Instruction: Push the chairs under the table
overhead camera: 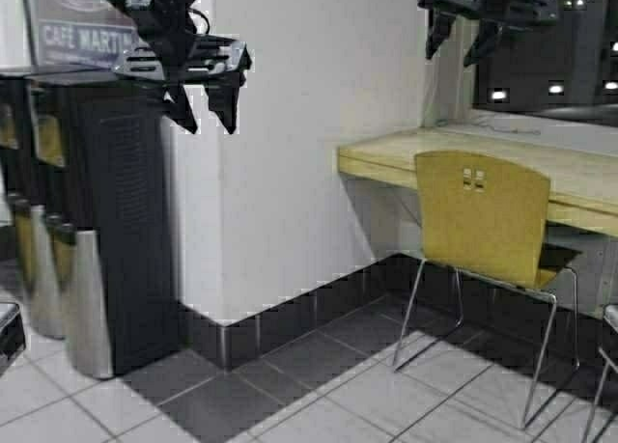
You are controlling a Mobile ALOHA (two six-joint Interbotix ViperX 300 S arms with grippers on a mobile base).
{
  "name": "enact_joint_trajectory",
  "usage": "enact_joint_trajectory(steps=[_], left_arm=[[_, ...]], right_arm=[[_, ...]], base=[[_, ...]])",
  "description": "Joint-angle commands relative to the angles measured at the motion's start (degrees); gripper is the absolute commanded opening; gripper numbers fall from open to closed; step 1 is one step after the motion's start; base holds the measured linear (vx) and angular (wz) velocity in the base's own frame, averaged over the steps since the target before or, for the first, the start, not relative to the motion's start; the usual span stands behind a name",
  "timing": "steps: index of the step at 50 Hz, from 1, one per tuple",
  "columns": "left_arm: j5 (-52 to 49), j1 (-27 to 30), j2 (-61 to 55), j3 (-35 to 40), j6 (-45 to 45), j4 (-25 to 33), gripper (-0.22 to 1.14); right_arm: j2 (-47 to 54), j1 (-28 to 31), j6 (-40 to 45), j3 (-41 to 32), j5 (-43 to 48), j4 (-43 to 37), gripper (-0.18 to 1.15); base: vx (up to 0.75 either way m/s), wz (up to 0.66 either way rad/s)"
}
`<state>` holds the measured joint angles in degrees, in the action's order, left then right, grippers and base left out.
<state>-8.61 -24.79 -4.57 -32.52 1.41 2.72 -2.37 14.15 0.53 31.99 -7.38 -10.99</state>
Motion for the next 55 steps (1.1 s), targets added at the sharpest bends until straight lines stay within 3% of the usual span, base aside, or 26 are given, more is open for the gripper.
enact_joint_trajectory(steps=[1, 28, 55], left_arm=[[0.1, -0.2, 0.0, 1.1, 0.3, 0.0, 0.87], [-0.4, -0.3, -0.5, 0.6, 0.1, 0.2, 0.87], [-0.6, -0.3, -0.4, 0.6, 0.4, 0.2, 0.87]], right_arm=[[-0.1, 0.1, 0.1, -1.2, 0.2, -0.1, 0.86], [0.1, 0.4, 0.1, -1.8, -1.2, -0.2, 0.86], [0.3, 0.4, 0.0, -1.0, -1.4, -0.1, 0.86]], base=[[-0.37, 0.10], [-0.33, -0.05], [-0.16, -0.38]])
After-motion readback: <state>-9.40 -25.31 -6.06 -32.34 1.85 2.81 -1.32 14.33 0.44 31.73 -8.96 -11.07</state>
